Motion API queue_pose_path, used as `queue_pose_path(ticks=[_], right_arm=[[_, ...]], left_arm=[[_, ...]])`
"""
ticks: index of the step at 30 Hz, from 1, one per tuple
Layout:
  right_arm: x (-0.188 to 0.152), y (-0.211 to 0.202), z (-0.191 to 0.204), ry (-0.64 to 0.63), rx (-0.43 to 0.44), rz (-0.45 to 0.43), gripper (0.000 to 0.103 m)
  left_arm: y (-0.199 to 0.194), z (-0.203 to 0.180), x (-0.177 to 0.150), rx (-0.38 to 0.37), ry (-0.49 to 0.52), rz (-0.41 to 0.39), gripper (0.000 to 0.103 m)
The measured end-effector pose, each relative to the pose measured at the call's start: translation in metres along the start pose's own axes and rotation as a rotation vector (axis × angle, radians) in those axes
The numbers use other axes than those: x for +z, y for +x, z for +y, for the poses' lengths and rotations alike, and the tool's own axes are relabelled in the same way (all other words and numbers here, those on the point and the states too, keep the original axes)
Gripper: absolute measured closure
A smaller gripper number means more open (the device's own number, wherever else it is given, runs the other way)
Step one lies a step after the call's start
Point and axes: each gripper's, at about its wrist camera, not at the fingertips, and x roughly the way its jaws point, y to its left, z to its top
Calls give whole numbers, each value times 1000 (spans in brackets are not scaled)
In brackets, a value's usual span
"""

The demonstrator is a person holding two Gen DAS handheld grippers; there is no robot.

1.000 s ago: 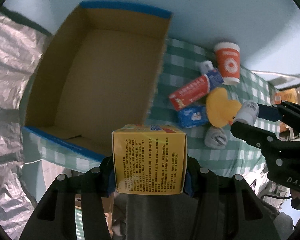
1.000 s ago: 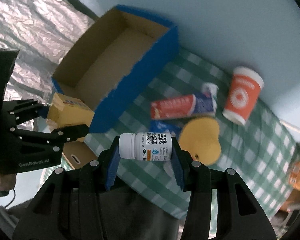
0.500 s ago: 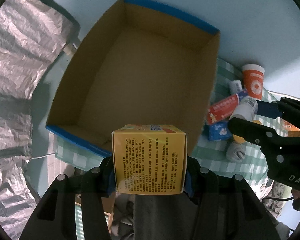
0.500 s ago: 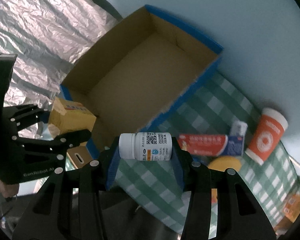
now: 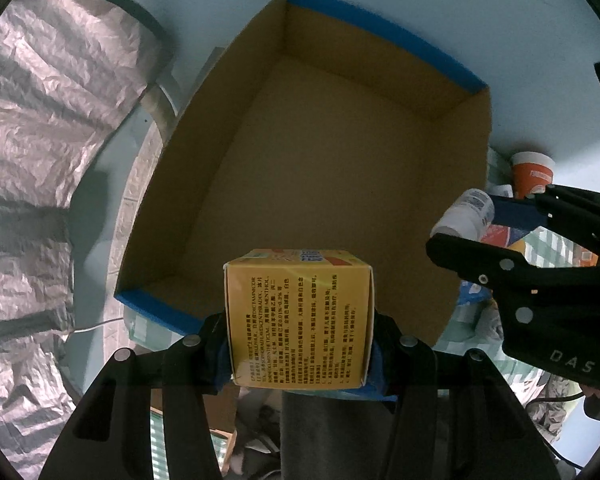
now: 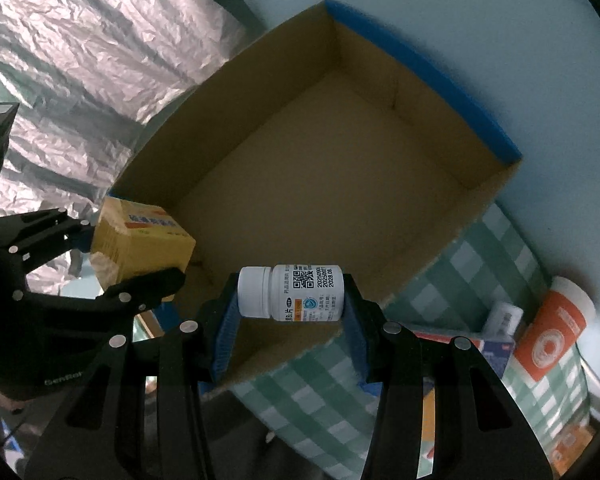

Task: Organize objects
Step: 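Carry the yellow box and pill bottle over the cardboard box with both tools, then open both tools to drop the yellow box and pill bottle inside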

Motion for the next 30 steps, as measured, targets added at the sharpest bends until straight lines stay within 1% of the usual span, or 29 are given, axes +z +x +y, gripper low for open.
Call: queue_pose_path(ticks=[5, 7, 9, 10, 11, 12, 19, 26, 30], right_arm=[[7, 11, -2, 1, -3, 19, 56], [7, 12, -1, 3, -15, 15, 55], [8, 12, -2, 10, -36, 16, 47], [7, 12, -2, 14, -44, 14, 38], [7, 12, -3, 14, -47, 12, 32], [6, 10, -3, 15, -47, 6, 32], [8, 6, -8, 37, -44, 3, 30], [6, -4, -17, 58, -60, -10, 29], [2, -11, -23, 68, -65, -14, 26]], left_arm=[[11, 5, 0, 8, -9, 27, 50], [13, 5, -1, 21, -4, 33, 47], [13, 4, -2, 29, 4, 29, 36], [12, 4, -2, 35, 8, 26, 23], [10, 4, -3, 40, 11, 16, 21], [8, 3, -2, 45, 16, 7, 21], [7, -1, 0, 49, 40, 14, 21], [5, -11, 2, 48, 49, 20, 21], [1, -18, 0, 35, 51, 15, 21]])
